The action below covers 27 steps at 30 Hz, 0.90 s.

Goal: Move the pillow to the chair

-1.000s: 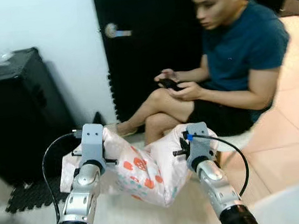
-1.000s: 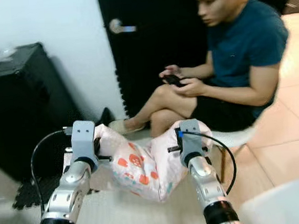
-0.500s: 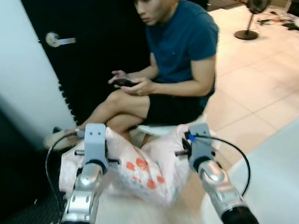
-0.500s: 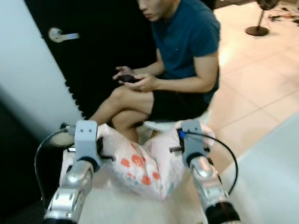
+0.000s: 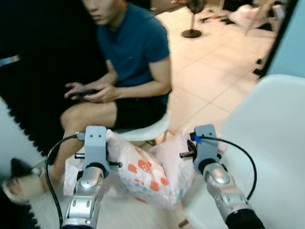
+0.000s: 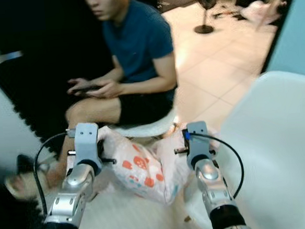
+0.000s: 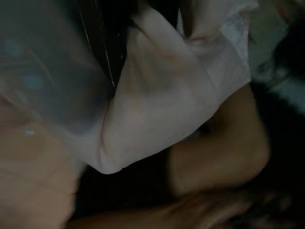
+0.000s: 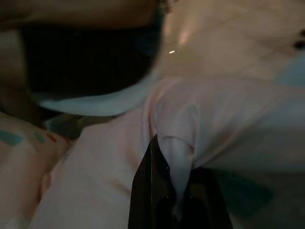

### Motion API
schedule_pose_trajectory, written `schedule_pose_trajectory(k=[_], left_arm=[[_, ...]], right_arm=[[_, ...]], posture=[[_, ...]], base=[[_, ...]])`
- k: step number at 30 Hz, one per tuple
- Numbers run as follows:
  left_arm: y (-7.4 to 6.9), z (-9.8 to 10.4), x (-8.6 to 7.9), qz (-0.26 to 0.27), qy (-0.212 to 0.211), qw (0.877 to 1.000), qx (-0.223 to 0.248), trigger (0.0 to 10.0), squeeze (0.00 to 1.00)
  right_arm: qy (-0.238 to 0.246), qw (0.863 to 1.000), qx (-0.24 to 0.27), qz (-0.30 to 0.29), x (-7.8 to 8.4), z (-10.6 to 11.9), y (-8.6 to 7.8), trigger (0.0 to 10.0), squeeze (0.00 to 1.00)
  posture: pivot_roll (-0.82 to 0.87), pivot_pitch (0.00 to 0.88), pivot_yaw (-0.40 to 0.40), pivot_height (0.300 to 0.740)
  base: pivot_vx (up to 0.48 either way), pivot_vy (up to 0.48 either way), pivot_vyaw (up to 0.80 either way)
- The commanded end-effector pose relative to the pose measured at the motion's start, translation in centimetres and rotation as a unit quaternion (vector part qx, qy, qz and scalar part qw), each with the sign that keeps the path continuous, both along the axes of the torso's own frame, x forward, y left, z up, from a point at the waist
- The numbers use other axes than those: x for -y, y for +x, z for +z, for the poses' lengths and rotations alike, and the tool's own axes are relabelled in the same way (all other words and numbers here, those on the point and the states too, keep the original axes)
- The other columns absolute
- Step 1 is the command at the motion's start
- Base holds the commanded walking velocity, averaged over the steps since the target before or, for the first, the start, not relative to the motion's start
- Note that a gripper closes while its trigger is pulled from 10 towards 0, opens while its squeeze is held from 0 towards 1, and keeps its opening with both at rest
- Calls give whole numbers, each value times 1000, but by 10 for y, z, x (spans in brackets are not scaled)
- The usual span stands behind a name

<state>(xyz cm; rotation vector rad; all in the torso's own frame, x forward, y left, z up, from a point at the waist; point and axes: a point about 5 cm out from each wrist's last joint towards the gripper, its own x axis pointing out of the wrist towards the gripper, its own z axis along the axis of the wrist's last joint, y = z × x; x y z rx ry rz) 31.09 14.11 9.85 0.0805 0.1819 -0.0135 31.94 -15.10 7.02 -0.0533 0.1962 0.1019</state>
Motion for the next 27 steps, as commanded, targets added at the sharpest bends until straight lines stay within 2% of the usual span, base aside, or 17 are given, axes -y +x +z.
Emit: schedule_pose_trajectory(k=[1,14,27], left_arm=[[1,4,0,-1,5,1000,14,10000,0],[3,4,-2,-6,8,1000,13,10000,0],[3,3,-4,-8,8,1000,16,10000,0]], right_arm=[[13,1000,14,20,-13,6,2,10000,0],[7,999,33,-37,4,13,6,10000,0],[-2,998,33,-50,8,12,5,10000,0]], posture=[[7,60,46,740],[3,55,46,740],[0,40,40,740]], base=[[0,0,-800],[0,0,-800],[0,0,-800]])
